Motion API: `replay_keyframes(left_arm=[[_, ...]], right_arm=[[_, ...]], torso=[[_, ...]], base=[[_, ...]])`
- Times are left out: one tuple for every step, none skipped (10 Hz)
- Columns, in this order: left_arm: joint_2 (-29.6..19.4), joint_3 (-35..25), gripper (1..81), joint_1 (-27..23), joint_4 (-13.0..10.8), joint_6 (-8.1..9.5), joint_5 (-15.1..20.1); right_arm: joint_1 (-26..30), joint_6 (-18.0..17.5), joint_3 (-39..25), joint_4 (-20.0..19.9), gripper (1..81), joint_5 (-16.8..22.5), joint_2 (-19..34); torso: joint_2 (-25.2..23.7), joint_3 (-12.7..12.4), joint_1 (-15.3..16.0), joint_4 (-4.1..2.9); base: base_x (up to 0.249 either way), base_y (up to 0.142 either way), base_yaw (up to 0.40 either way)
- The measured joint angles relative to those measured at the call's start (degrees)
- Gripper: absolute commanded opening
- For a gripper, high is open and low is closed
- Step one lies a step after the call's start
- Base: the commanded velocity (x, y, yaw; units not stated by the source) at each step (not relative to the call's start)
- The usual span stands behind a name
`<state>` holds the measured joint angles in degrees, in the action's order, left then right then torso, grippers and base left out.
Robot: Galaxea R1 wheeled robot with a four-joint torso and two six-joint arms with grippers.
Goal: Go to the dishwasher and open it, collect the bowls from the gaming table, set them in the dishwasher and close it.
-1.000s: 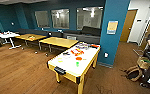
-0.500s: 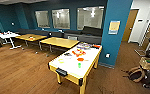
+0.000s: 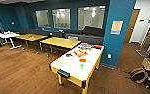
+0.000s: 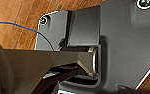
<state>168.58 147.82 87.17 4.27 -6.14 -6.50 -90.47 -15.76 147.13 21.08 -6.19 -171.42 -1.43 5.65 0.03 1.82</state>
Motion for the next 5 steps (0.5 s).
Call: replay_keyframes(left_arm=[[0.44, -0.06, 81.1, 0.37, 0.00, -0.02, 0.06], [0.79, -0.37, 81.1, 0.52, 0.00, 0.00, 0.22], [0.74, -0.35, 81.1, 0.52, 0.00, 0.00, 0.27], [0.41, -0.35, 81.1, 0.33, 0.00, -0.02, 0.09], [0.33, -0.33, 81.1, 0.34, 0.00, 0.00, 0.09]], right_arm=[[-0.22, 0.04, 0.00, 0.04, 81.1, 0.18, 0.59], [-0.33, 0.06, 0.01, 0.11, 81.1, 0.16, 0.54], [-0.24, 0.06, 0.01, 0.13, 81.1, 0.02, 0.34], [-0.18, 0.04, -0.02, 0.22, 81.1, -0.15, -0.07], [-0.24, 0.06, -0.02, 0.26, 81.1, -0.11, 0.09]], torso=[[-0.02, 0.00, -0.03, 0.00], [-0.02, 0.00, -0.03, 0.00], [0.00, 0.00, -0.02, 0.00], [-0.02, 0.00, -0.02, 0.00], [-0.02, 0.00, -0.02, 0.00]], base=[[0.074, 0.077, 0.000], [0.074, 0.077, 0.000], [0.074, 0.077, 0.000], [0.074, 0.077, 0.000], [0.074, 0.077, 0.000]])
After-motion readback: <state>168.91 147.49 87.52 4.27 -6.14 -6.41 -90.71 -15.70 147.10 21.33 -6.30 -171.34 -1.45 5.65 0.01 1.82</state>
